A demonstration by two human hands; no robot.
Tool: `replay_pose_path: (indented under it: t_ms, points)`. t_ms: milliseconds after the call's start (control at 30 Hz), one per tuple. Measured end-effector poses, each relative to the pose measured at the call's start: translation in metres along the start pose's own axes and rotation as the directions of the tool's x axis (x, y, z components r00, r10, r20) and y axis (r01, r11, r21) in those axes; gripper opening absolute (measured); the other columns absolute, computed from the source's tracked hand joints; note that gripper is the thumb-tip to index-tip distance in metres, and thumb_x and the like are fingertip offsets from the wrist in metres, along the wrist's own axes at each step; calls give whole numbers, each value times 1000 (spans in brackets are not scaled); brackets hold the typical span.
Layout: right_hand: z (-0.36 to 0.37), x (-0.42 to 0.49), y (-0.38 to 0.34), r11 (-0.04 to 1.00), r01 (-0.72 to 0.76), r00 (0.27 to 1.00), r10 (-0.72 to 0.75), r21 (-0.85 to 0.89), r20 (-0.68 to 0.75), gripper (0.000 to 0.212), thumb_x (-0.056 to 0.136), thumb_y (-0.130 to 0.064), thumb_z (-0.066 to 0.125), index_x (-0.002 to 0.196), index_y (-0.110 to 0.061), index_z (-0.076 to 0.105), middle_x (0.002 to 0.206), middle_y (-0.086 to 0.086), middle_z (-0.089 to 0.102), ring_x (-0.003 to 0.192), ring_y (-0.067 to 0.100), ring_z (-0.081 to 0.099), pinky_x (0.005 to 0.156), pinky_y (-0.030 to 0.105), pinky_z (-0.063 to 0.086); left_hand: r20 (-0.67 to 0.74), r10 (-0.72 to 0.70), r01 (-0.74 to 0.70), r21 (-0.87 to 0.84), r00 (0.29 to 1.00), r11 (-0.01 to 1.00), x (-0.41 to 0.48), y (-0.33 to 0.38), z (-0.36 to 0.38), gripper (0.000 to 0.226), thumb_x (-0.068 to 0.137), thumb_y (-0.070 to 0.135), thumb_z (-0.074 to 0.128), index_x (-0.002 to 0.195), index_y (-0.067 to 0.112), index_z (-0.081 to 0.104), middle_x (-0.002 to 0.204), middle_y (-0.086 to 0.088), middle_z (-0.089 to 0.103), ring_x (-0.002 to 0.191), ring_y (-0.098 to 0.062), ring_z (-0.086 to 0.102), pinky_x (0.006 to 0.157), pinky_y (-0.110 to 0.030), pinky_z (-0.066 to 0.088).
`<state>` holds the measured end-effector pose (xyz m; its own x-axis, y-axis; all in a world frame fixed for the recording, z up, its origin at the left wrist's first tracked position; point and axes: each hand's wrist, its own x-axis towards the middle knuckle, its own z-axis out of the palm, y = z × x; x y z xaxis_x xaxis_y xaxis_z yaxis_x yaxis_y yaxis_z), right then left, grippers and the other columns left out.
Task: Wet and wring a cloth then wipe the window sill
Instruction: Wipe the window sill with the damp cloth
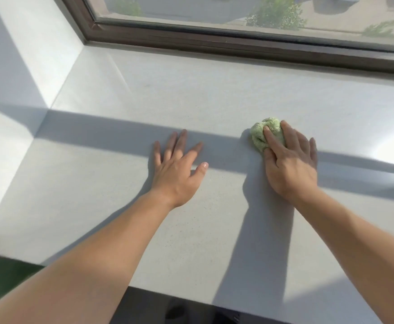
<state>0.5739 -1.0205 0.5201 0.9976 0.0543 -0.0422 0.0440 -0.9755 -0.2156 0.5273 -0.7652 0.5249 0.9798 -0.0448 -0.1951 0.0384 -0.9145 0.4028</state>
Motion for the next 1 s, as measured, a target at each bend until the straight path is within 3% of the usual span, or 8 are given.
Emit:
replay_pose_path:
  t_ms: [100, 300, 500, 667, 767, 867, 933, 1000]
  points:
    - [5, -22, -34, 998, -65, 997, 65, 13, -35, 49, 99, -42, 34, 148, -44, 33, 163, -4, 18, 145, 28, 18, 120, 49, 10, -50, 41, -48, -147, 998, 988, -2, -3, -7, 56, 96, 55, 26, 143, 31, 45, 166, -2, 9, 151, -10, -12, 117, -45, -20]
    - [13, -106, -49, 910, 414, 910, -413, -25, 29, 45, 100, -44, 36, 145, -42, 43, 158, -2, 32, 143, 30, 31, 118, 50, 19, -72, 43, -43, 1, 996, 999, -43, -15, -9, 66, 94, 56, 11, 147, 30, 40, 166, -4, 13, 152, -16, -4, 120, -45, -14]
    - [4, -96, -53, 990, -128, 988, 132, 56, -77, 50, 97, -44, 32, 146, -42, 38, 161, -2, 24, 145, 28, 21, 119, 49, 14, 26, 77, -76, -38, 997, 996, -79, -26, -11, 72, 93, 60, 2, 155, 32, 23, 166, 4, -7, 148, -6, -22, 119, -43, -17]
    - [23, -203, -96, 935, 354, 935, -353, 21, -31, 56, 94, -29, 54, 148, -38, 40, 161, 0, 27, 146, 30, 27, 118, 51, 22, 19, 63, -64, 18, 998, 998, -74, -26, -8, 72, 92, 61, 3, 156, 33, 21, 167, 2, -6, 149, -10, -20, 119, -46, -17]
    - [19, -202, -66, 889, 457, 889, -457, 4, 12, 52, 96, -31, 52, 147, -39, 41, 160, -1, 28, 145, 29, 30, 118, 51, 22, 27, 40, -42, 102, 999, 994, -77, -28, -5, 64, 97, 57, 12, 156, 30, 16, 167, -3, -9, 150, -16, -21, 118, -51, -16]
    - [10, -174, -27, 992, 127, 990, -126, 14, -64, 48, 97, -41, 40, 145, -42, 42, 159, -1, 31, 143, 30, 31, 117, 51, 24, 20, 52, -54, 137, 998, 989, -82, -20, -1, 59, 101, 52, 18, 156, 31, 14, 166, -7, -10, 150, -20, -21, 117, -55, -16]
    - [11, -169, -29, 989, -133, 984, 140, 71, -109, 49, 97, -42, 37, 146, -40, 42, 160, 1, 29, 142, 32, 29, 115, 53, 25, 29, 87, -91, 146, 996, 985, -85, -12, 6, 58, 101, 51, 19, 156, 31, 15, 166, -6, -9, 150, -21, -20, 117, -55, -15]
    - [18, -185, -51, 991, -126, 977, 132, 44, -165, 49, 97, -38, 43, 146, -36, 44, 159, 4, 32, 141, 34, 31, 114, 54, 27, 40, 117, -122, 150, 992, 981, -85, -2, 13, 58, 101, 51, 20, 156, 31, 16, 166, -6, -9, 150, -22, -20, 118, -55, -15]
